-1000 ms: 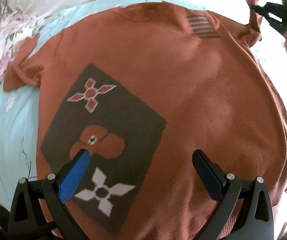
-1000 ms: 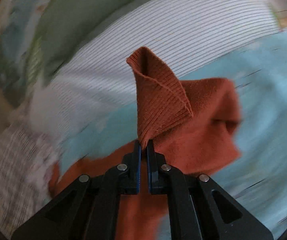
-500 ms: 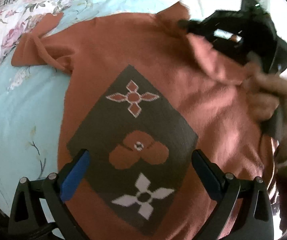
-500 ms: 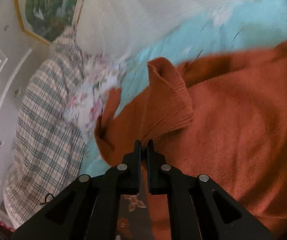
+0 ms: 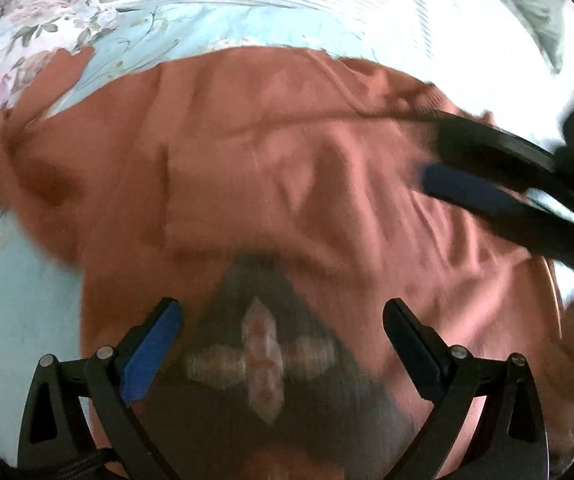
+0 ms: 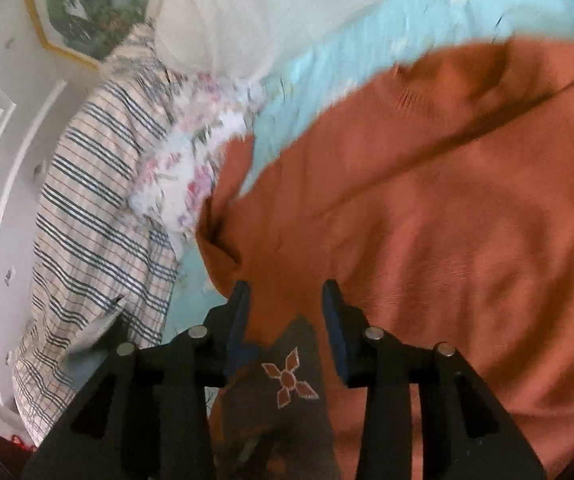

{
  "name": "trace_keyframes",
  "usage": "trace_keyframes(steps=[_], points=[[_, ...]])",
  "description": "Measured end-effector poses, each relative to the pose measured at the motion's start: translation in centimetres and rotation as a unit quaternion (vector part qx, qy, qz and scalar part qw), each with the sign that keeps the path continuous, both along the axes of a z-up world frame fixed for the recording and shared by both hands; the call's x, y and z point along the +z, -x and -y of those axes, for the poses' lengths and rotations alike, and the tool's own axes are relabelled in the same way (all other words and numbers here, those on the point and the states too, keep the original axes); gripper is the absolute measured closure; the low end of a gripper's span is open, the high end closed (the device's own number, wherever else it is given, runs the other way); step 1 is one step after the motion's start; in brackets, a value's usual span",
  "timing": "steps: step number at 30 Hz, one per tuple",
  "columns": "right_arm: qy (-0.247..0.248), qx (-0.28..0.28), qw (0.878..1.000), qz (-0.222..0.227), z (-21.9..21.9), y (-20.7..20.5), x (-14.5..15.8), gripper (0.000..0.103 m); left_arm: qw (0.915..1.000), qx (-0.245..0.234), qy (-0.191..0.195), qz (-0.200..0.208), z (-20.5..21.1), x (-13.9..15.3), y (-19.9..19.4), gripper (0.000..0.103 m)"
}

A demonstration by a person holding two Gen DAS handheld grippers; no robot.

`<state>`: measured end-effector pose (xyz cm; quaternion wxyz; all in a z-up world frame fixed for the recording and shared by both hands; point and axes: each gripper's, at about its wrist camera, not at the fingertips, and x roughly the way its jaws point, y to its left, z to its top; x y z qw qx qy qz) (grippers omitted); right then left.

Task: Fold small clothes
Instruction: 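Grasp the other ribbed sleeve cuff with the left gripper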

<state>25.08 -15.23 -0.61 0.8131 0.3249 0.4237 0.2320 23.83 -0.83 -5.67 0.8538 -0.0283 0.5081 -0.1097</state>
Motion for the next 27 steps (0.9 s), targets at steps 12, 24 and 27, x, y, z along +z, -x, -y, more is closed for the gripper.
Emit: trace_keyframes(steps=[12,24,27], points=[[0.097,-0.222,0.970,0.019,16.2,9.4,5.5,0.064,0.9954,0.068,-0.012,0.067,-4.4,1.4,-4.1,0.098],[0.167,-0.209,0.960,-0.079,23.3,-1.0,0.4,0.064,0.9967,0.062,-0.018,0.050,-4.7,0.0,-3.8,0.097],[0.126,-0.195,0.970,-0.079,23.9,-1.9,-0.7,0.092,0.9967,0.057,-0.027,0.052,-4.5,0.4,-3.7,0.098]])
